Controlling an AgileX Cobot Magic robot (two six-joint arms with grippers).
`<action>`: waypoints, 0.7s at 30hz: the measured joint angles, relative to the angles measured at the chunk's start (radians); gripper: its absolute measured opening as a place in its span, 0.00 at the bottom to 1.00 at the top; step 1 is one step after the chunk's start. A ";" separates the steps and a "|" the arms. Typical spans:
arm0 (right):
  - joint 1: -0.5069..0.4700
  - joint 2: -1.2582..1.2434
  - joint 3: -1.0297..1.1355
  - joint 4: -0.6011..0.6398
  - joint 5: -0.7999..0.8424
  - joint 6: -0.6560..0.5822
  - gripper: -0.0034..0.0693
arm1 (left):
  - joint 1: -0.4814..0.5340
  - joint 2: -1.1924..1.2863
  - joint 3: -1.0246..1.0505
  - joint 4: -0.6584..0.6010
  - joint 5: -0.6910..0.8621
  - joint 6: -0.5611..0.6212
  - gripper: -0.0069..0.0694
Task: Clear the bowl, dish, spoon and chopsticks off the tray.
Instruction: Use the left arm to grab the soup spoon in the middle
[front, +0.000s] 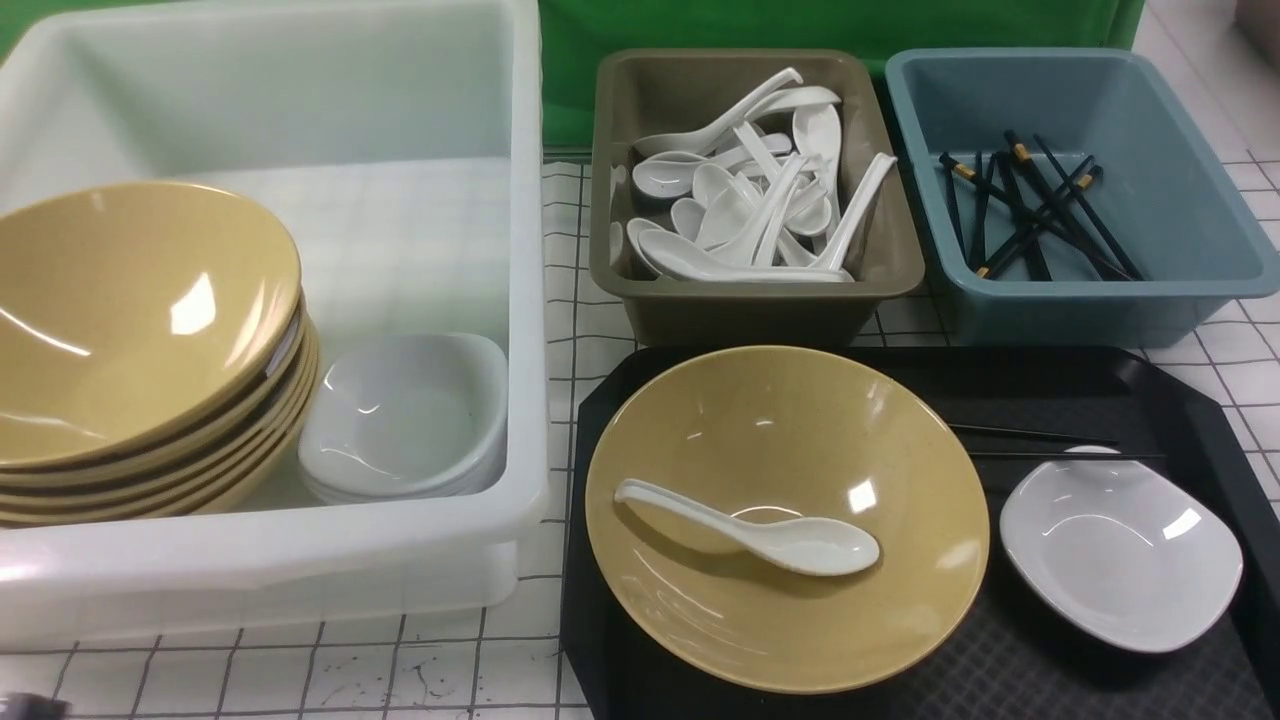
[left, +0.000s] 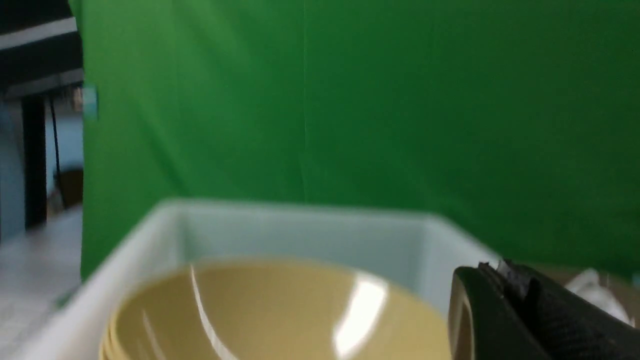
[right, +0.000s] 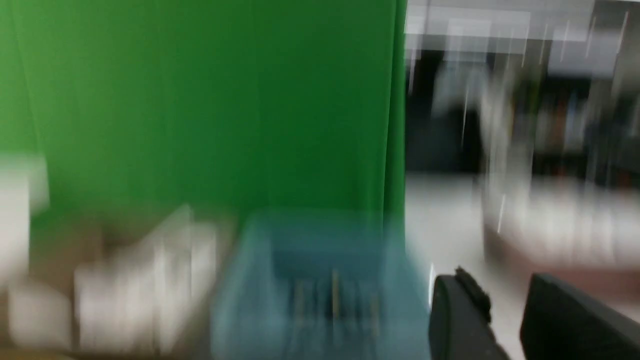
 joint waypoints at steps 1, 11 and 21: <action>0.000 0.000 0.000 0.000 -0.078 0.026 0.37 | 0.000 0.000 0.000 0.000 -0.066 0.000 0.08; 0.000 0.000 -0.051 0.015 -0.466 0.345 0.37 | 0.000 0.000 -0.057 -0.005 -0.611 -0.162 0.08; 0.000 0.319 -0.653 0.009 0.493 -0.058 0.11 | 0.000 0.375 -0.718 0.053 0.222 -0.124 0.08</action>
